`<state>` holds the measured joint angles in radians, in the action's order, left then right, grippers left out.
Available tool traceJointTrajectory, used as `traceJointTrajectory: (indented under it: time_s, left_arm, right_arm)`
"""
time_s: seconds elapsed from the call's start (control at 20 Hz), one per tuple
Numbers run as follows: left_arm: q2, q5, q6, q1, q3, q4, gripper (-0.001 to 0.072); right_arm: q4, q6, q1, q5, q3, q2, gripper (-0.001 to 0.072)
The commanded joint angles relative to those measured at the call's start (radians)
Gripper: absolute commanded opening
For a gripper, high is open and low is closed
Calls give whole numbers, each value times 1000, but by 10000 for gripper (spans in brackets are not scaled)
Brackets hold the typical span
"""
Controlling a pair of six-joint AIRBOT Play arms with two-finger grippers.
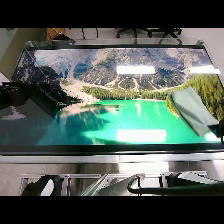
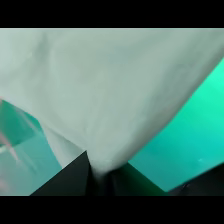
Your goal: Fold the shirts.
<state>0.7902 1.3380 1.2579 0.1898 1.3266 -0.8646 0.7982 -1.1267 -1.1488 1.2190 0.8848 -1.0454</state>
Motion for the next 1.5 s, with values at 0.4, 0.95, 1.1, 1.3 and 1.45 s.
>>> traceJointTrajectory:
  time_s: [0.4,0.95,1.1,1.3,1.45]
  left_arm:
    - [200,-40,-21,-189,52,2,18]
    - [319,-38,-25,-189,228,1,18]
    - [244,-37,-19,-190,37,1,18]
    - [71,-59,-32,-190,-267,0,18]
    - [-34,-72,-31,-189,-401,-5,18]
  right_arm:
    - [266,-169,-98,-15,-90,157,462]
    - [-211,-69,457,-77,220,243,18]
    - [-84,-98,779,-132,187,243,18]
    - [112,-249,1157,-262,127,243,18]
    - [171,-277,1279,-310,125,241,18]
